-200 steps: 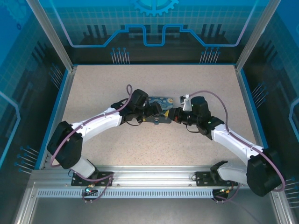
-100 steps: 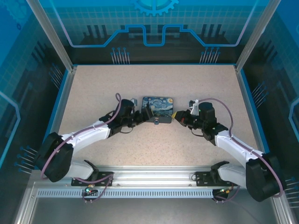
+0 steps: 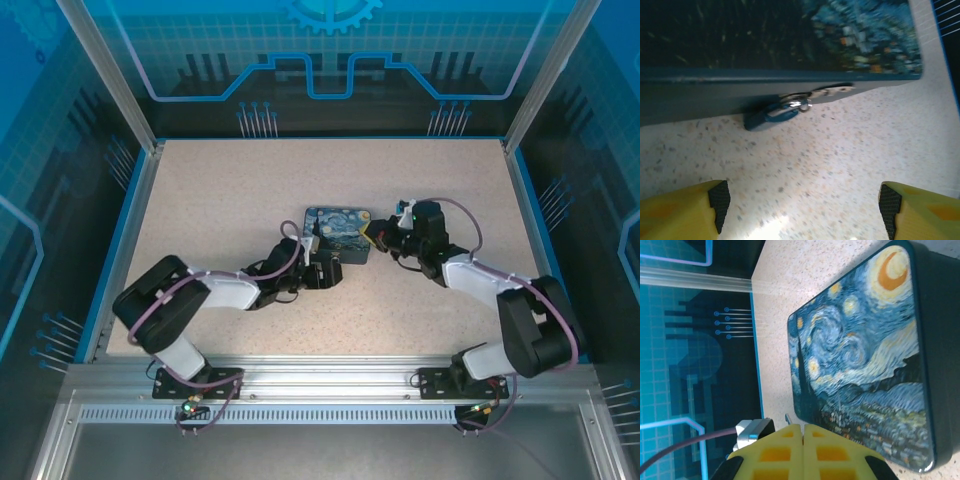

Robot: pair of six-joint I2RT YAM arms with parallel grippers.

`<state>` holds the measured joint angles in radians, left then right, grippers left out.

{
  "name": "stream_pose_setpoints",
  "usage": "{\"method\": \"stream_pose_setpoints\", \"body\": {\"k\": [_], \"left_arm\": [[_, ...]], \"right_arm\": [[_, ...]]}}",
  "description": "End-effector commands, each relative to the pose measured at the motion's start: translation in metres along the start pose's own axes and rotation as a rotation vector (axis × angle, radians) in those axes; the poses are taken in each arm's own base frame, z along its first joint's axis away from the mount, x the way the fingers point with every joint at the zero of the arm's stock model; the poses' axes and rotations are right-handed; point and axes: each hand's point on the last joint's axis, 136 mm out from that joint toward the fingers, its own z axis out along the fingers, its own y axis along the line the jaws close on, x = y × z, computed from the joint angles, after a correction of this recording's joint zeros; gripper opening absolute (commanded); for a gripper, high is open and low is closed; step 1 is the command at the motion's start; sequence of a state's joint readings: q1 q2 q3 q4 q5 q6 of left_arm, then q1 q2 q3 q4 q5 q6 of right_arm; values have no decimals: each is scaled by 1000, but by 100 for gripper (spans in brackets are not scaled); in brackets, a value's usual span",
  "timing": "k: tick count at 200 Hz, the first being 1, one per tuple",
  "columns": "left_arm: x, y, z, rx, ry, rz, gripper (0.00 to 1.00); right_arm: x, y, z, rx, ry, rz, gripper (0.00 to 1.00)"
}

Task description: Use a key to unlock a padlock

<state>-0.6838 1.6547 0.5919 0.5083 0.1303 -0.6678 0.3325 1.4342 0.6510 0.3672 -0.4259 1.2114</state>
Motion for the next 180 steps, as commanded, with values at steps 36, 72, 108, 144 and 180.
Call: {"method": "stream_pose_setpoints", "body": {"k": [36, 72, 108, 144, 180], "left_arm": [[-41, -7, 27, 5, -177, 162, 76], [-46, -2, 43, -7, -200, 184, 75], [-49, -11, 50, 33, -208, 170, 75], [-53, -29, 51, 116, -221, 112, 75], [-54, -33, 55, 181, -247, 22, 73]], "right_arm": [[-19, 7, 20, -28, -12, 4, 0], [-23, 3, 35, -35, 15, 25, 0], [-29, -2, 42, -33, 20, 36, 0], [-33, -6, 38, -26, 7, 41, 0], [-32, -11, 35, -15, 1, 42, 0]]}}
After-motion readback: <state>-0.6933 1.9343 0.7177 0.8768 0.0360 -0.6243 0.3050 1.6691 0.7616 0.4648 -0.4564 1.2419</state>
